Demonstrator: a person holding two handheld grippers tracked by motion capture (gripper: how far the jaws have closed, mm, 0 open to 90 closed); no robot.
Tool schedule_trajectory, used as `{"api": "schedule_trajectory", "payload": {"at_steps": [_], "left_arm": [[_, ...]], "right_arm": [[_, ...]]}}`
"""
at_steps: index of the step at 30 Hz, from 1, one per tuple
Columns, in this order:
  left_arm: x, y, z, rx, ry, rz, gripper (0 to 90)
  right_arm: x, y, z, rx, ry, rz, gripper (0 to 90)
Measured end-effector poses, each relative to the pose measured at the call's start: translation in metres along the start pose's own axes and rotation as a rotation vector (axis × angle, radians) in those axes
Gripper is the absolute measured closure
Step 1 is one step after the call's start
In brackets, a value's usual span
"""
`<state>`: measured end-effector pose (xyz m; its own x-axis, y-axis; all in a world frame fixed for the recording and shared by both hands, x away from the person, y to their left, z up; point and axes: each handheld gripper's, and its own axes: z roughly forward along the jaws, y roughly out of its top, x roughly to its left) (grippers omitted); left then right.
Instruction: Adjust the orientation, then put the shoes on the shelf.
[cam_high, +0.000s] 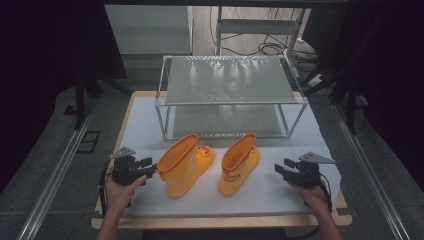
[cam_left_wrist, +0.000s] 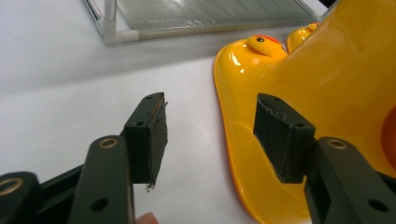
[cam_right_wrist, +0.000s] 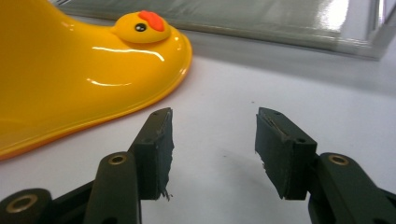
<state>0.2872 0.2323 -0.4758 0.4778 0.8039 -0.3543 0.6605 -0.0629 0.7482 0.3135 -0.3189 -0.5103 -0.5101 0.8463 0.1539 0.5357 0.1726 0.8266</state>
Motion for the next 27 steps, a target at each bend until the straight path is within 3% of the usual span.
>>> {"api": "schedule_trajectory", "payload": {"at_steps": [16, 23, 27], "left_arm": [[-0.002, 0.01, -0.014, -0.014, -0.01, 0.014, 40.8], [-0.001, 0.02, -0.02, 0.036, -0.085, 0.026, 40.7], [-0.002, 0.036, -0.037, 0.039, -0.146, 0.042, 41.7]], "right_arm": [[-0.011, 0.002, -0.008, -0.017, -0.024, 0.046, 44.0], [-0.012, 0.001, -0.009, -0.01, -0.025, 0.045, 44.1], [-0.013, 0.001, -0.009, -0.008, -0.034, 0.048, 44.2]]}}
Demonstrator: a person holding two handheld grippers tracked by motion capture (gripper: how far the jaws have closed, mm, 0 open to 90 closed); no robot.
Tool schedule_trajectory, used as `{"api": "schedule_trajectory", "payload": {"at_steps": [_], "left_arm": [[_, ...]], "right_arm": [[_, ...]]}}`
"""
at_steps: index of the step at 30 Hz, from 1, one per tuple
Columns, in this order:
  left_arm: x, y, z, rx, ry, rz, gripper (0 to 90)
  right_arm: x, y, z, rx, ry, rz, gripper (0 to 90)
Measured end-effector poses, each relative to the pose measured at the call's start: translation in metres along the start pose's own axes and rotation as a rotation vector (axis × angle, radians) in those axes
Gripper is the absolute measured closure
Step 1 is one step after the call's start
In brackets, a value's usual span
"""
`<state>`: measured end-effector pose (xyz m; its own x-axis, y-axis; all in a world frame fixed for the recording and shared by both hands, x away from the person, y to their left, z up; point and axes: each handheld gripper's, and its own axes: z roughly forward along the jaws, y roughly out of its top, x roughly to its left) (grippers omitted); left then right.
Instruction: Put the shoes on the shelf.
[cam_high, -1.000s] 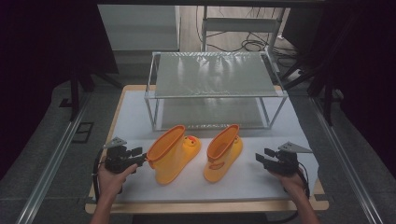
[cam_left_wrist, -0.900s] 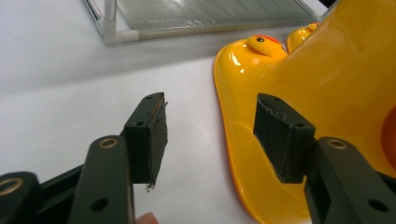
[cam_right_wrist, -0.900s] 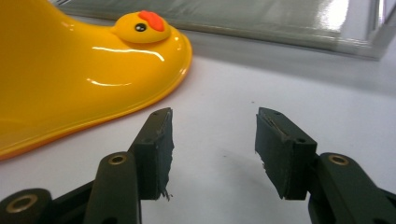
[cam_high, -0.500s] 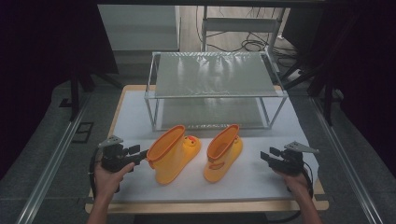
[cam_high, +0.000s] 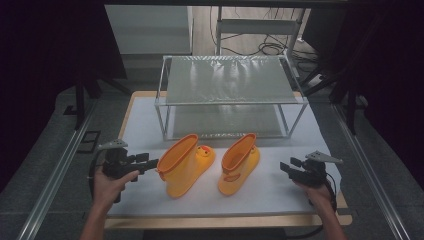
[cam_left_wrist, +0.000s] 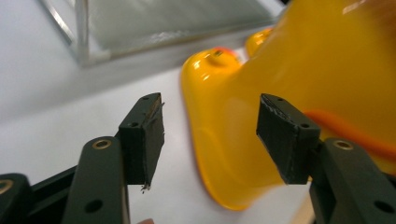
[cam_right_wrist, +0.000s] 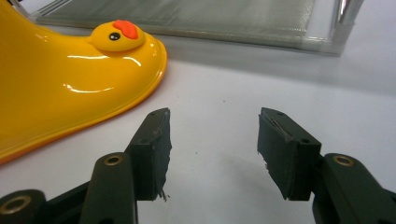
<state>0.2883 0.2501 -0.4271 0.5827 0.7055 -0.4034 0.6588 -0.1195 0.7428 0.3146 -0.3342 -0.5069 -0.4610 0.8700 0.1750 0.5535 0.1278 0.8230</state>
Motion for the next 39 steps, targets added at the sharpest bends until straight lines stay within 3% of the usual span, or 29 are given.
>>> {"api": "schedule_trajectory", "payload": {"at_steps": [3, 7, 19, 29, 39], "left_arm": [[-0.005, 0.017, -0.017, -0.001, -0.032, 0.011, 42.4], [-0.016, 0.036, -0.025, 0.026, -0.06, 0.037, 42.4], [-0.045, 0.082, -0.019, 0.055, -0.204, 0.065, 43.5], [-0.074, 0.114, 0.004, 0.102, -0.173, 0.104, 45.1], [-0.1, 0.142, 0.026, 0.149, -0.19, 0.136, 47.6]], "right_arm": [[-0.001, -0.001, -0.001, 0.0, -0.002, 0.006, 44.4], [0.0, -0.001, 0.0, 0.005, -0.005, 0.001, 45.1], [0.0, -0.001, 0.001, 0.015, -0.011, 0.001, 45.8], [0.0, -0.001, 0.003, 0.024, -0.015, 0.003, 46.2], [0.002, 0.0, 0.004, 0.031, -0.019, -0.017, 45.7]]}}
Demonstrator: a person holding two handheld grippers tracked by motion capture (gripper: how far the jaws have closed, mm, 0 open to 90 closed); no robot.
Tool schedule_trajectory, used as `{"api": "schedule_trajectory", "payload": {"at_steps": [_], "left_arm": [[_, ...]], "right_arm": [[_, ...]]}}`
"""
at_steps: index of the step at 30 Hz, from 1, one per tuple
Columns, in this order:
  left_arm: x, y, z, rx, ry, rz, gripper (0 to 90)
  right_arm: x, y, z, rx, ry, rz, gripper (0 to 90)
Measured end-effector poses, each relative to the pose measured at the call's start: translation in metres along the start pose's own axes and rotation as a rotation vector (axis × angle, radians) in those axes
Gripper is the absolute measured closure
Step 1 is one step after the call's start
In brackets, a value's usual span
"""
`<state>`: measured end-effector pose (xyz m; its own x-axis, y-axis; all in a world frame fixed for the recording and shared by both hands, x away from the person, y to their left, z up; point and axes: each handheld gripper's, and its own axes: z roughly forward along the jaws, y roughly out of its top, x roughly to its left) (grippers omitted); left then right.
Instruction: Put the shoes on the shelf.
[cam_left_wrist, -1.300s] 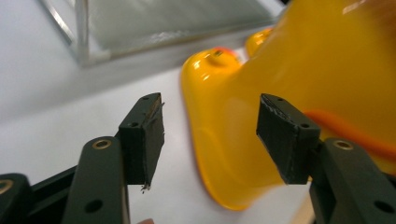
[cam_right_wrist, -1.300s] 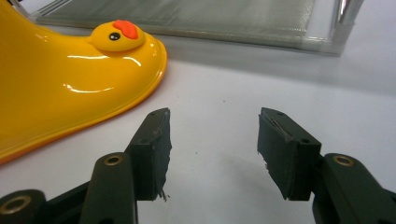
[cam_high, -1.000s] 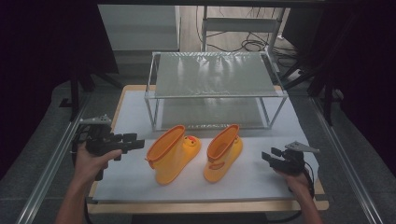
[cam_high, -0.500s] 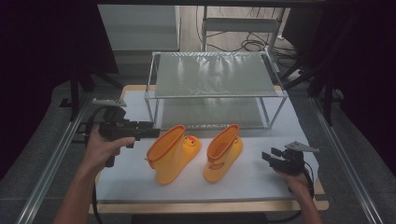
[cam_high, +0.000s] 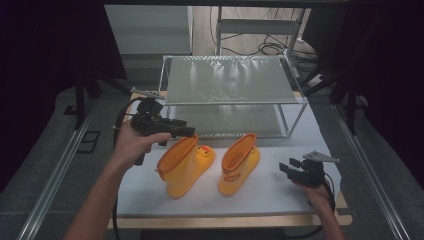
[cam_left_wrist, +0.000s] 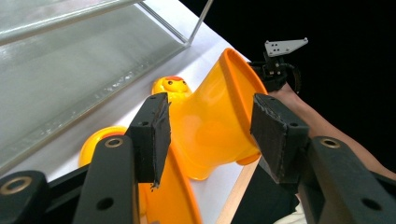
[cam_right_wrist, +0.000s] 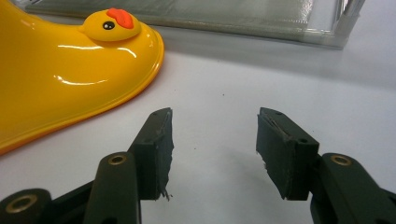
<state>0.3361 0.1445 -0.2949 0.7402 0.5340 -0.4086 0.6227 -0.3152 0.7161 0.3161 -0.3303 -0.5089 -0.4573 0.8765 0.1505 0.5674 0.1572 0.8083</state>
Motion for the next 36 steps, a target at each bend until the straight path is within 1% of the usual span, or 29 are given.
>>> {"api": "schedule_trajectory", "payload": {"at_steps": [6, 8, 10, 12, 15, 19, 21, 27, 28, 31, 36], "left_arm": [[-0.011, 0.019, 0.014, 0.04, 0.01, 0.025, 47.8], [-0.014, 0.024, 0.018, 0.045, 0.006, 0.03, 48.1], [-0.018, 0.031, 0.023, 0.054, 0.011, 0.041, 48.2], [-0.021, 0.036, 0.027, 0.069, 0.012, 0.049, 49.7], [-0.024, 0.042, 0.035, 0.083, 0.0, 0.05, 51.1], [-0.026, 0.047, 0.045, 0.106, -0.019, 0.045, 51.8], [-0.027, 0.049, 0.05, 0.112, -0.022, 0.04, 51.9], [-0.029, 0.053, 0.063, 0.143, -0.019, 0.044, 51.9], [-0.029, 0.054, 0.064, 0.156, -0.02, 0.052, 51.9], [-0.032, 0.055, 0.072, 0.172, -0.024, 0.05, 51.9], [-0.039, 0.054, 0.083, 0.202, -0.024, 0.071, 52.0]], "right_arm": [[-0.002, 0.0, -0.001, 0.002, -0.001, 0.004, 44.9], [-0.002, 0.0, -0.001, 0.0, -0.002, 0.004, 44.9], [-0.002, 0.0, -0.001, 0.001, -0.002, 0.004, 44.9], [-0.002, 0.0, -0.001, 0.002, -0.001, 0.004, 44.9], [-0.003, 0.0, -0.001, 0.003, 0.0, 0.002, 44.9], [-0.003, 0.0, -0.001, 0.002, -0.002, 0.002, 44.9], [-0.003, 0.0, -0.002, 0.003, -0.003, 0.003, 44.9], [-0.004, 0.0, -0.002, 0.002, -0.008, 0.008, 45.0], [-0.004, 0.0, -0.002, 0.002, -0.008, 0.008, 45.0], [-0.004, 0.0, -0.002, 0.001, 0.0, 0.002, 45.0], [-0.003, 0.0, -0.002, 0.003, -0.004, -0.001, 45.0]]}}
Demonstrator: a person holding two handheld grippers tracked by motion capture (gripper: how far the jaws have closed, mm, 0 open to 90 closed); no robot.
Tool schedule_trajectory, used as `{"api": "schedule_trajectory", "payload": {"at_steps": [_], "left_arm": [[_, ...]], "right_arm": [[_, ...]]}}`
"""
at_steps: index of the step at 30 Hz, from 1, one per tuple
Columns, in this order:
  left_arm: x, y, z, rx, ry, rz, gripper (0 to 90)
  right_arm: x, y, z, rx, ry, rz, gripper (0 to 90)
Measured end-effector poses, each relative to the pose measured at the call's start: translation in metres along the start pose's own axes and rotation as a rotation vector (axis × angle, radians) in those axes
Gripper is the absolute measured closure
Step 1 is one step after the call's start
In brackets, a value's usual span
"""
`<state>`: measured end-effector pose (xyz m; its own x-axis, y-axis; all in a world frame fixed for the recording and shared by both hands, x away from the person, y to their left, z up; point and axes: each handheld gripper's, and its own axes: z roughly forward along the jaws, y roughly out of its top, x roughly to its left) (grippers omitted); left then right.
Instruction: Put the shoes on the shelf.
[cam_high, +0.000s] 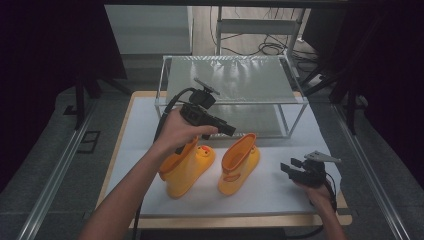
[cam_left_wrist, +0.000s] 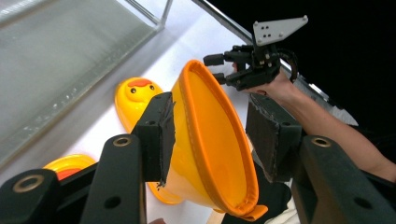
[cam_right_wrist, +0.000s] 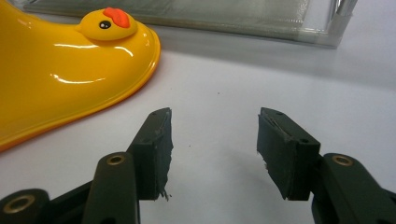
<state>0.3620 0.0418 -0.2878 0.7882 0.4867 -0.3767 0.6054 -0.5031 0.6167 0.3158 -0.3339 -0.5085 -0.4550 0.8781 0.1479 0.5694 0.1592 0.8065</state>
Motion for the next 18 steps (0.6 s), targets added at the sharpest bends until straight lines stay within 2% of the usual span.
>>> {"api": "schedule_trajectory", "payload": {"at_steps": [3, 6, 9, 16, 18], "left_arm": [[-0.001, 0.0, 0.009, 0.018, 0.002, 0.003, 52.0], [-0.003, 0.0, 0.019, 0.021, 0.008, -0.014, 51.9], [-0.003, 0.0, 0.024, 0.033, 0.008, -0.016, 51.9], [-0.004, 0.0, 0.038, 0.077, 0.035, -0.028, 52.0], [-0.005, -0.001, 0.042, 0.092, 0.044, -0.016, 52.0]], "right_arm": [[0.0, 0.0, 0.0, 0.001, -0.002, -0.006, 45.0], [0.001, 0.0, -0.001, -0.003, 0.001, -0.005, 45.0], [0.0, -0.001, -0.001, 0.0, -0.002, -0.005, 45.0], [0.001, -0.001, 0.0, 0.002, -0.002, -0.006, 45.1], [0.0, -0.001, -0.001, 0.001, -0.003, -0.005, 45.1]]}}
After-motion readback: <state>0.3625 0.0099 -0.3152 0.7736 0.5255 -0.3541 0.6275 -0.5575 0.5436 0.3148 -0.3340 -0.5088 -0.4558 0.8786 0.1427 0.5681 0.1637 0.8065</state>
